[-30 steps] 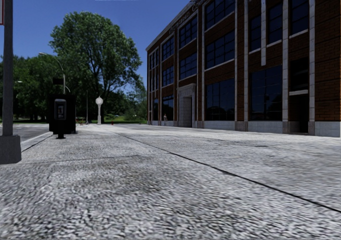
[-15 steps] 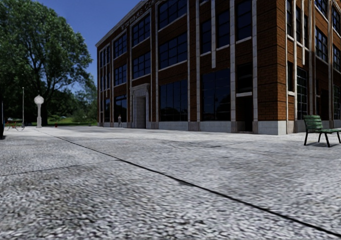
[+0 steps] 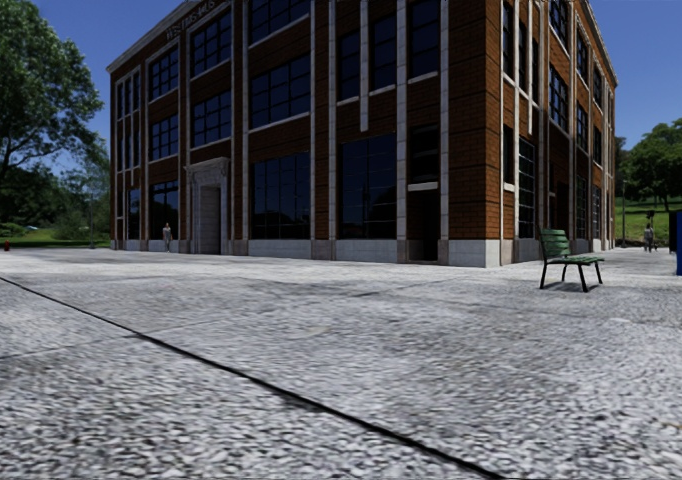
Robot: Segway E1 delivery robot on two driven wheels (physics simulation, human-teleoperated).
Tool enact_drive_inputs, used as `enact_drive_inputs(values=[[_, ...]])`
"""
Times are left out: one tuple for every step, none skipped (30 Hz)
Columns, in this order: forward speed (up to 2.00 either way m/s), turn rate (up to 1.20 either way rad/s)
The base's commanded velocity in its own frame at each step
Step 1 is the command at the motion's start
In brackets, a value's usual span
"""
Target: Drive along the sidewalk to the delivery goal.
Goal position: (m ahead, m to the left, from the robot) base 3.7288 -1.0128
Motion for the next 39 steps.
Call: enact_drive_inputs(values=[[1.17,-0.06],[1.17,-0.06],[1.17,-0.06],[1.17,-0.06],[1.17,-0.07],[1.17,-0.07],[1.17,-0.07],[1.17,-0.07],[1.17,-0.07],[1.17,-0.07],[1.17,-0.07],[1.17,-0.07],[1.17,-0.07],[1.18,-0.07],[1.19,-0.07],[1.19,-0.11],[1.2,-0.19],[1.2,-0.22],[1.2,-0.24],[1.2,-0.24],[1.2,-0.26],[1.2,-0.28],[1.2,-0.29],[1.2,-0.29],[1.2,-0.38],[1.2,-0.41],[1.2,-0.41],[1.2,-0.42],[1.2,-0.42],[1.2,-0.42],[1.2,-0.42],[1.2,-0.42],[1.2,-0.42],[1.2,-0.42],[1.2,-0.42],[1.2,-0.42],[1.2,-0.42],[1.2,-0.42],[1.2,-0.42]])
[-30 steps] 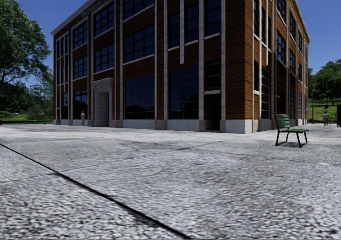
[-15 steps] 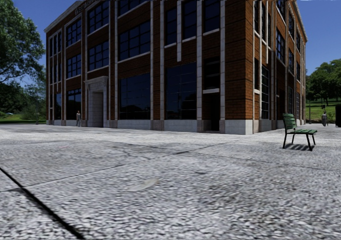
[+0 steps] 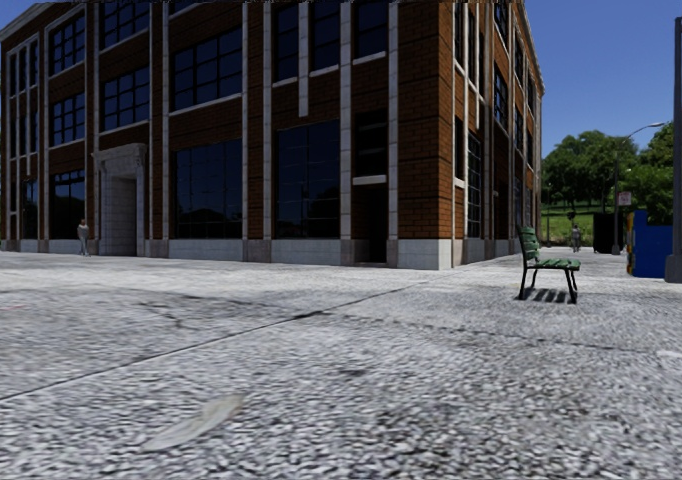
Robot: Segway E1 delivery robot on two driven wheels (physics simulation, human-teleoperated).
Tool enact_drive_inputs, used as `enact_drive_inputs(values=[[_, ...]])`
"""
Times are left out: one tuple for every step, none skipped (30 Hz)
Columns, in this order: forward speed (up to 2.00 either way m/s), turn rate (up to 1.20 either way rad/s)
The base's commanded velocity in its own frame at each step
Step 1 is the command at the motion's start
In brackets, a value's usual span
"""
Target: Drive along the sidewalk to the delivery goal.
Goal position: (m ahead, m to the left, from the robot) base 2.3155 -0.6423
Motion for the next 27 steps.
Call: enact_drive_inputs(values=[[1.2,-0.42],[1.2,-0.42],[1.2,-0.42],[1.2,-0.42],[1.2,-0.42],[1.2,-0.42],[1.2,-0.42],[1.2,-0.42],[1.2,-0.42],[1.2,-0.42],[1.2,-0.42],[1.2,-0.42],[1.2,-0.42],[1.2,-0.42],[1.2,-0.42],[1.2,-0.42],[1.2,-0.42],[1.2,-0.42],[1.2,-0.42],[1.2,-0.42],[1.19,-0.42],[1.19,-0.42],[1.19,-0.42],[1.19,-0.42],[1.19,-0.42],[1.19,-0.42],[1.18,-0.42]])
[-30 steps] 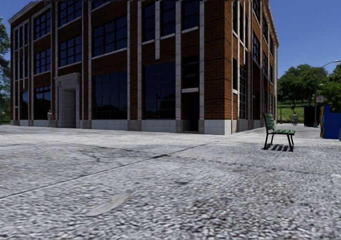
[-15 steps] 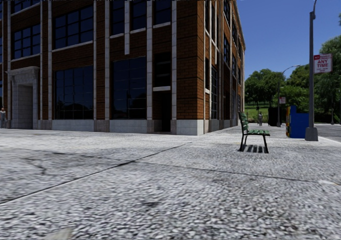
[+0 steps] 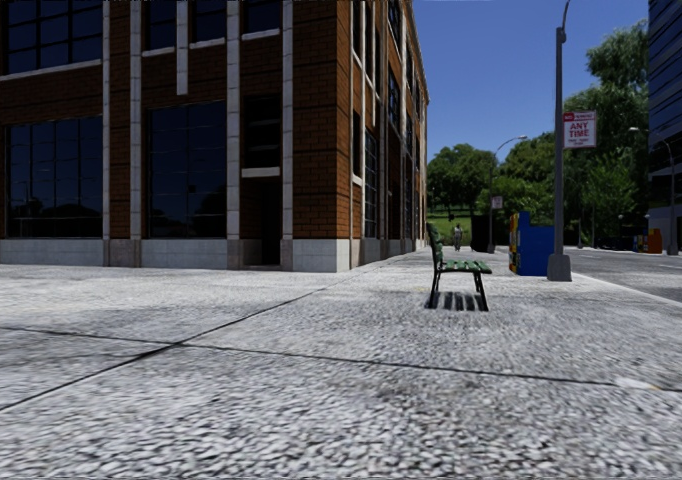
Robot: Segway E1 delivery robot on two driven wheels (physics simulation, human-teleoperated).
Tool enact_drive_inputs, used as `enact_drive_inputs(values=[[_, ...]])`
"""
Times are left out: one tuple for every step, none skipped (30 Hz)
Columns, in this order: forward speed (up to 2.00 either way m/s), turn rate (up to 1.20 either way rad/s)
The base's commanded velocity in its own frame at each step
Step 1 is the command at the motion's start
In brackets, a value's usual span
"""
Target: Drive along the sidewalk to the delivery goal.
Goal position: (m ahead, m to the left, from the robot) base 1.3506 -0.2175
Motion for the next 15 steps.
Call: enact_drive_inputs(values=[[1.18,-0.42],[1.18,-0.42],[1.18,-0.42],[1.18,-0.42],[1.18,-0.42],[1.18,-0.42],[1.18,-0.42],[1.18,-0.42],[1.18,-0.42],[1.18,-0.42],[1.18,-0.42],[1.18,-0.42],[1.18,-0.42],[1.18,-0.42],[1.18,-0.42]])
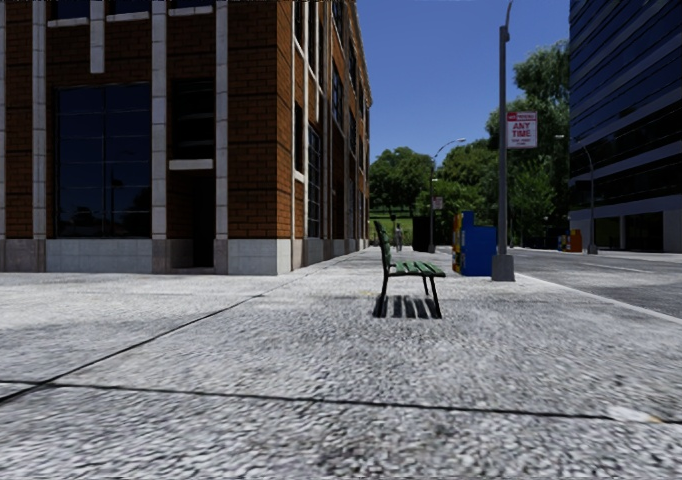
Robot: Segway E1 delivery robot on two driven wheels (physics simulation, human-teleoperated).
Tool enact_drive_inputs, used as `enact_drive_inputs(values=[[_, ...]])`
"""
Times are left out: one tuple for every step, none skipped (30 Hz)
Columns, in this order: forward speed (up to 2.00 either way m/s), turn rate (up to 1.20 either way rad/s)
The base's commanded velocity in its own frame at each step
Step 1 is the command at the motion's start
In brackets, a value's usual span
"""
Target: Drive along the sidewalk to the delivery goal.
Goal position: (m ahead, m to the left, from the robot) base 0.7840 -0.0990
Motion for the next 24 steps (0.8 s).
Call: enact_drive_inputs(values=[[1.18,-0.42],[1.18,-0.42],[1.18,-0.42],[1.18,-0.42],[1.18,-0.42],[1.18,-0.42],[1.18,-0.42],[1.18,-0.42],[1.18,-0.42],[1.18,-0.39],[1.17,-0.29],[1.17,-0.06],[1.17,0.0],[1.17,0.0],[1.17,0.0],[1.17,0.0],[1.17,0.0],[1.17,0.0],[1.17,0.0],[1.17,0.0],[1.17,0.0],[1.17,0.0],[1.17,0.0],[1.17,0.0]])
